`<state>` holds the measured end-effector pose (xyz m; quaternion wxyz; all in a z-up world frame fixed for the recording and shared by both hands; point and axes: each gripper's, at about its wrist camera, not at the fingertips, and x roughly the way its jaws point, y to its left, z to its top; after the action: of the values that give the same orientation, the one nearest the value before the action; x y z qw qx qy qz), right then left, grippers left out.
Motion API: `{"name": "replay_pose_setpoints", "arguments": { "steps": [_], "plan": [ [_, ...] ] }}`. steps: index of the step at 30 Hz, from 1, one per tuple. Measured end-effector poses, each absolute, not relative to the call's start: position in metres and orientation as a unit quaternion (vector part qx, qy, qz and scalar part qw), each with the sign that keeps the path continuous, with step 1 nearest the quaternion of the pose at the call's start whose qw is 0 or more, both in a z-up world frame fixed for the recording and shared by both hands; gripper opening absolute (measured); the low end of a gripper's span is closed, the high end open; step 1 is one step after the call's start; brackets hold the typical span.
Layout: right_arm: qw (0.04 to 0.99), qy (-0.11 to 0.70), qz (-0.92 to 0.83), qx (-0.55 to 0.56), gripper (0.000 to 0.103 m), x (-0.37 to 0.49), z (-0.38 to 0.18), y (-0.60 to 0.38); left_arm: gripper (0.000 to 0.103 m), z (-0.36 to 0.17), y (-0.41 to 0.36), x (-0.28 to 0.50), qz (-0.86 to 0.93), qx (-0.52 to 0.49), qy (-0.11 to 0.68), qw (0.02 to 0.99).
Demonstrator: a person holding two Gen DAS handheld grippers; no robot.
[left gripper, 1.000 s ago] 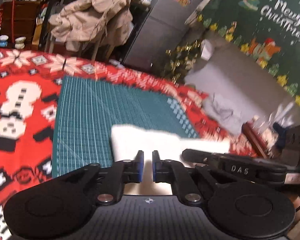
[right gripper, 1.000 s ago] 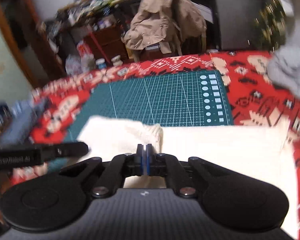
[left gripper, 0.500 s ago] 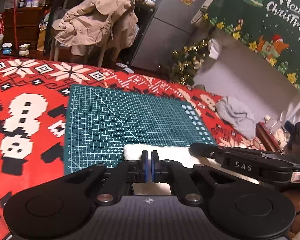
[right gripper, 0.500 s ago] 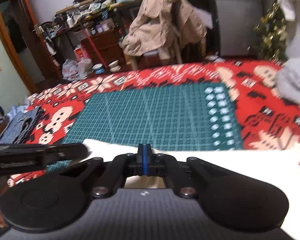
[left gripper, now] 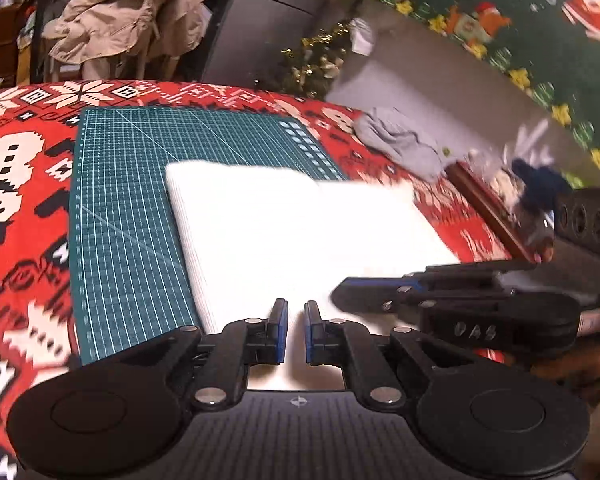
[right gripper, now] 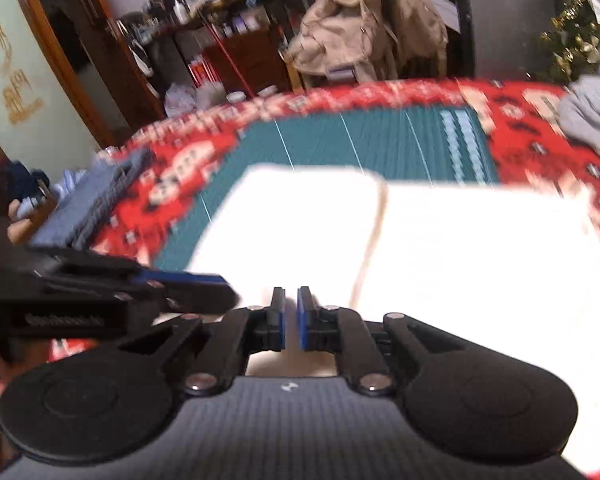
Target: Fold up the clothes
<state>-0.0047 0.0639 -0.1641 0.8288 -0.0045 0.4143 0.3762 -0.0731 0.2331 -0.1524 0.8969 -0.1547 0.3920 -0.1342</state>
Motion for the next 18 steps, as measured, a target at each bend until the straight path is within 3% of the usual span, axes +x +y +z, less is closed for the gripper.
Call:
{"name": "replay_pose_setpoints", "arguments": {
  "steps": [3, 5, 16, 18],
  "plan": [
    [0.83, 0.416, 0.372, -0.005, 0.004, -0.019, -0.16, 0.044, 0.007, -0.149, 0.227, -0.086, -0.137, -0.144, 0.395, 0.897],
    [0.833, 0.417, 0.364, -0.003, 0.011, -0.027, -0.157, 0.033, 0.007, -0.149, 0.223, -0.094, -0.136, -0.136, 0.396, 0.898],
    [0.814, 0.449, 0.364, 0.067, 0.016, -0.041, -0.166, 0.009, 0.007, -0.149, 0.221, -0.108, -0.13, -0.153, 0.394, 0.897],
    [0.812, 0.453, 0.362, 0.072, 0.008, -0.041, -0.168, 0.01, 0.007, -0.149, 0.221, -0.108, -0.131, -0.157, 0.395, 0.896]
  ]
}}
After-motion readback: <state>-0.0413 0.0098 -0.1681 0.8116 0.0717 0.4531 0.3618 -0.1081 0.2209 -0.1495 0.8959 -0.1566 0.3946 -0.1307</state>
